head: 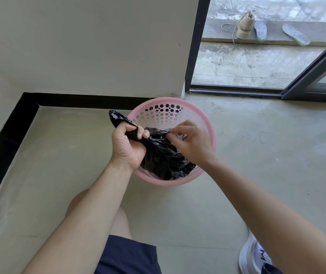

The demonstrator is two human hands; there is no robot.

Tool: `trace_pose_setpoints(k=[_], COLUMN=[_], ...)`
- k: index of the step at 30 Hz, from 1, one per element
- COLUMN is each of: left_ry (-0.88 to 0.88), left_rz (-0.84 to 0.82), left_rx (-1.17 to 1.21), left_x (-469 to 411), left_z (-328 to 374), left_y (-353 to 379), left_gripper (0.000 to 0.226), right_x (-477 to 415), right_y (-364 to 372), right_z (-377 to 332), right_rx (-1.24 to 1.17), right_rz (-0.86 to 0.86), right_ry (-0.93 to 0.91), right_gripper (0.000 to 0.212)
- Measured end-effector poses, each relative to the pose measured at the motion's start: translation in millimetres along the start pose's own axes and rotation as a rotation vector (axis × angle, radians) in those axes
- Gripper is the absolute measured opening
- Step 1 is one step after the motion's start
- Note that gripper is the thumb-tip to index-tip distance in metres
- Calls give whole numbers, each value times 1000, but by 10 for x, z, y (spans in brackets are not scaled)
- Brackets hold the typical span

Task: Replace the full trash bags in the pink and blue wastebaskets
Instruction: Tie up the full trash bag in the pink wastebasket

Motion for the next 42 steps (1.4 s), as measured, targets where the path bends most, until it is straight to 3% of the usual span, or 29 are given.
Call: trace_pose_setpoints(k=[3, 6, 8, 11, 14, 17, 21, 25, 28, 31, 33, 35, 39, 42], left_ry=[-58, -134, -119, 11, 80, 179, 196, 59, 45, 28, 19, 18, -17, -26], left_rz=[-54, -84, -54, -113, -170, -52, 87, -87, -39, 44, 53, 106, 217, 236], left_rx=[73, 78, 14, -172, -434, -621, -727, -516, -424, -379, -377, -349, -247, -198], left_x=[-5, -15, -35, -24, 77, 117, 93, 64, 12, -23, -41, -57, -48, -58], left_z=[-56, -175, -199, -104, -118, -56, 21, -98, -95, -102, -109, -99, -120, -127], left_y=[56, 171, 172, 188, 268, 214, 44, 157, 118, 45, 25, -42, -146, -137], left_gripper=[8, 25, 24, 18, 22, 23, 15, 23, 18, 9, 11, 11, 11, 12], right_x=[-19, 9, 37, 47, 11, 24, 59, 103, 157, 187, 176, 123, -14, 3], right_y=[-131, -90, -167, -272, -188, -36, -64, -5, 160, 227, 177, 30, -345, -456], right_z=[97, 332, 420, 473, 386, 309, 360, 404, 432, 407, 428, 475, 354, 354], right_rx=[-191, -456, -502, -562, -485, -447, -334, -249, -352, -443, -512, -480, -136, -90], right_rz=[132, 203, 291, 361, 244, 148, 188, 120, -7, -66, -23, 64, 242, 335], right_ry=[143, 379, 444, 471, 424, 375, 390, 448, 512, 550, 575, 558, 325, 300], right_gripper=[12, 10, 6, 15, 25, 24, 24, 50, 55, 36, 14, 5, 12, 11])
Point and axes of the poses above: each hand's wrist, its own x-axis away from the middle knuckle, its own y-axis out of the palm, z = x × y, the point moved 10 cm from there along -x, towards the middle knuckle, and after that the axes turned 11 degrees about -x, right-handed, at the moved point
